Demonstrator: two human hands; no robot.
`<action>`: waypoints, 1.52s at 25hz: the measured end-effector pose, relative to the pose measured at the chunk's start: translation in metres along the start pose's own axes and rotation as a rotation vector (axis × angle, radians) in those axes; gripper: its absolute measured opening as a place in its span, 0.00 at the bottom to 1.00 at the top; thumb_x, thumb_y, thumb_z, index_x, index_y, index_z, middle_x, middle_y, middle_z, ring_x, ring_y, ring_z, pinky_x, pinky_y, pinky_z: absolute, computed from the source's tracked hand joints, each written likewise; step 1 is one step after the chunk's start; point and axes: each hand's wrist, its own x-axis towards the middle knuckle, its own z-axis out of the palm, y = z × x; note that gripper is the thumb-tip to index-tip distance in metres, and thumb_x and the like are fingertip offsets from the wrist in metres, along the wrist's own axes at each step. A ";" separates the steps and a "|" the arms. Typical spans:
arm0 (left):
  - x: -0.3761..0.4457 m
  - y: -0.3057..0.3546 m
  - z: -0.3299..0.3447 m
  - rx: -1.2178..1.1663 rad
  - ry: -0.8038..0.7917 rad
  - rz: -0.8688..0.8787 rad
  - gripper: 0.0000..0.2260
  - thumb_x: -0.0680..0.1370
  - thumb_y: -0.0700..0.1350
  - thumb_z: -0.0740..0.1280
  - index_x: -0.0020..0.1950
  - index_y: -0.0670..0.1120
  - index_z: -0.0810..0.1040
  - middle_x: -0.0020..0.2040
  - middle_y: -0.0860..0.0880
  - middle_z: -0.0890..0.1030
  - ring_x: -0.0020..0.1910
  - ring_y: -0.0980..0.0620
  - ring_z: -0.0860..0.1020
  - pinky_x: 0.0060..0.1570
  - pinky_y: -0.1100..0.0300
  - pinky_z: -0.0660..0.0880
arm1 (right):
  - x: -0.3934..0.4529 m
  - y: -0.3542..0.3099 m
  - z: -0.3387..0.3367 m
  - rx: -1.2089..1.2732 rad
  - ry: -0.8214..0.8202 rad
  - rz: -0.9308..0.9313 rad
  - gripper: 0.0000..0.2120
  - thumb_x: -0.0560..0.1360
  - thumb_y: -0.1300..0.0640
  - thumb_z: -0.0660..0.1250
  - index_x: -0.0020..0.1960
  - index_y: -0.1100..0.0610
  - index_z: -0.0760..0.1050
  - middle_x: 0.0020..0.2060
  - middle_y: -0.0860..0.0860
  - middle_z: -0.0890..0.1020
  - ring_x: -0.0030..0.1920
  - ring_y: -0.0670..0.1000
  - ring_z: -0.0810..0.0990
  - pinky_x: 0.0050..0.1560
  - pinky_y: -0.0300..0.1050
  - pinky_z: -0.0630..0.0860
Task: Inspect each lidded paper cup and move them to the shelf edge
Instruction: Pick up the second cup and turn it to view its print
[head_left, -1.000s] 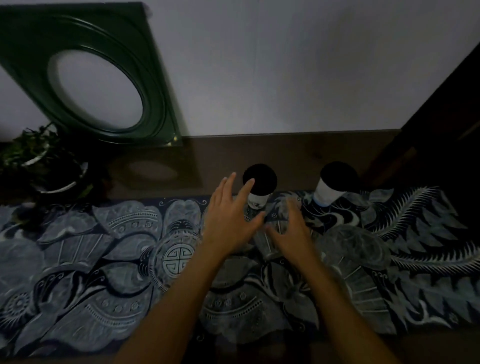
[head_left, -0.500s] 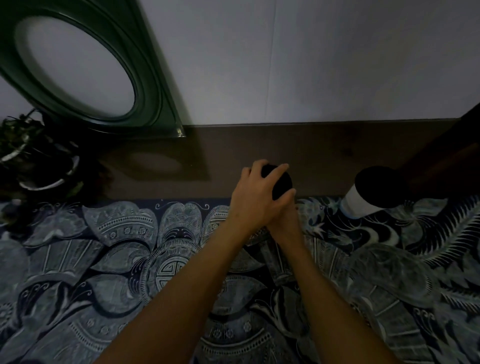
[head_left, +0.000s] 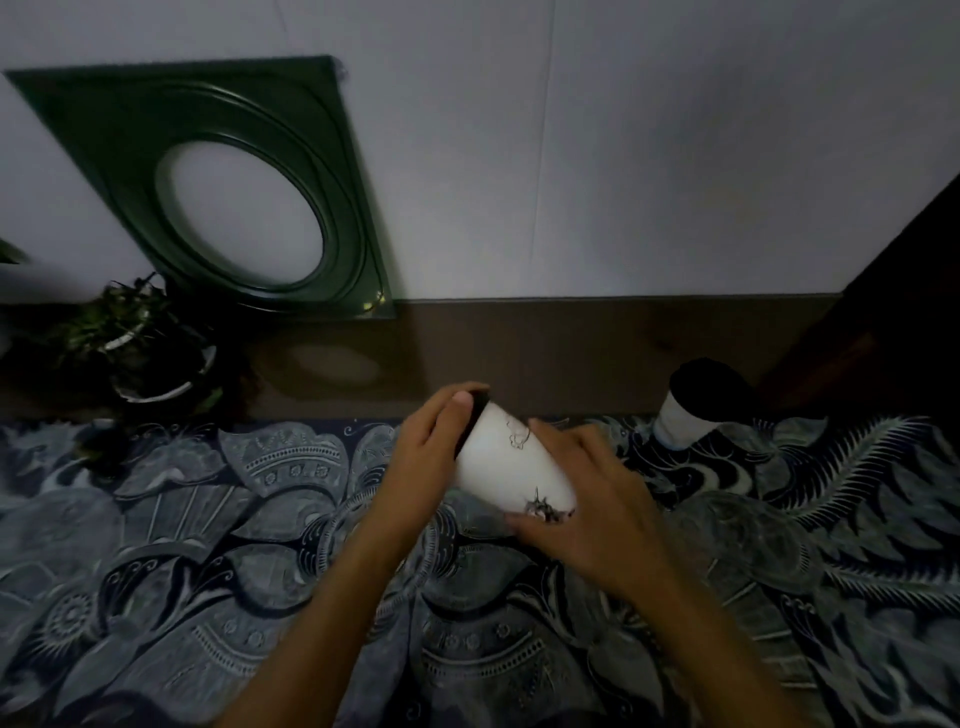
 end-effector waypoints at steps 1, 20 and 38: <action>-0.018 0.013 -0.005 -0.048 0.026 0.020 0.16 0.80 0.56 0.57 0.51 0.64 0.85 0.51 0.64 0.86 0.50 0.66 0.82 0.44 0.72 0.76 | -0.012 -0.019 -0.014 -0.038 0.017 -0.045 0.43 0.65 0.32 0.70 0.75 0.48 0.62 0.60 0.50 0.73 0.47 0.52 0.80 0.37 0.46 0.81; -0.201 0.102 -0.035 -0.266 0.020 0.234 0.20 0.79 0.59 0.59 0.60 0.52 0.84 0.60 0.48 0.86 0.59 0.48 0.83 0.56 0.56 0.79 | -0.140 -0.167 -0.114 0.708 -0.160 0.224 0.33 0.60 0.39 0.77 0.63 0.33 0.74 0.54 0.39 0.84 0.51 0.44 0.85 0.48 0.45 0.84; -0.224 0.124 -0.043 -0.284 -0.101 0.255 0.21 0.79 0.58 0.59 0.65 0.51 0.82 0.62 0.46 0.85 0.60 0.46 0.82 0.60 0.51 0.80 | -0.164 -0.191 -0.142 1.232 -0.234 0.424 0.24 0.60 0.47 0.82 0.55 0.39 0.82 0.52 0.54 0.87 0.41 0.55 0.88 0.33 0.46 0.83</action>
